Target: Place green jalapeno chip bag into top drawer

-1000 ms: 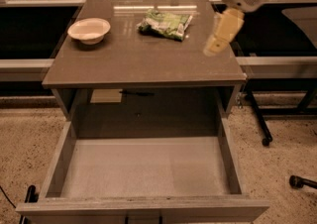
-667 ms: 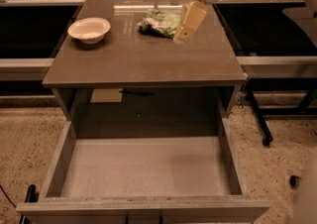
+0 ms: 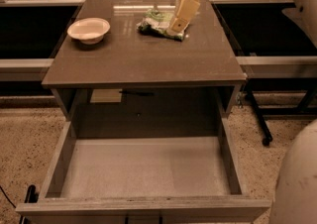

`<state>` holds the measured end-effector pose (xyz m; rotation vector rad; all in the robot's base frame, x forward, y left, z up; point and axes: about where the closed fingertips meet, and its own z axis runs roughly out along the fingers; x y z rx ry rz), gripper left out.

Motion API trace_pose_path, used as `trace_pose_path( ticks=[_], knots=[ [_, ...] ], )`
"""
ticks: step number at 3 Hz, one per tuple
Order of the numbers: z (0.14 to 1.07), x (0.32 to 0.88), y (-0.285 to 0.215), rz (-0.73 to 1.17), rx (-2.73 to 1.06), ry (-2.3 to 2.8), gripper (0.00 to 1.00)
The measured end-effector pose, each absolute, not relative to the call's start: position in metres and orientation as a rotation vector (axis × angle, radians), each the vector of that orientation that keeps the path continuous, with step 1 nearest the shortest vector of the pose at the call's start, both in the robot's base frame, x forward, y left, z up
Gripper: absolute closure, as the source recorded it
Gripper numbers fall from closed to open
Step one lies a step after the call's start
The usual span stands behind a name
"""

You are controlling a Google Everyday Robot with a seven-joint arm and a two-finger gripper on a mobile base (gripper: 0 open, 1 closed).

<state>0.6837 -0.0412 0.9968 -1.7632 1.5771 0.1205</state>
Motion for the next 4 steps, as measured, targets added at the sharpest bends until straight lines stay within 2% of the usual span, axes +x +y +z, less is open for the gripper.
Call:
trace_pose_path(
  ticks=[1,3,4],
  knots=[
    [0.985,0.713,-0.041,0.094,-1.732,1.600,0.00],
    [0.932,0.801,-0.080,-0.015,-1.522,1.708,0.00],
    [0.914,0.826,-0.094,-0.028,-1.448,1.725,0.00]
  ],
)
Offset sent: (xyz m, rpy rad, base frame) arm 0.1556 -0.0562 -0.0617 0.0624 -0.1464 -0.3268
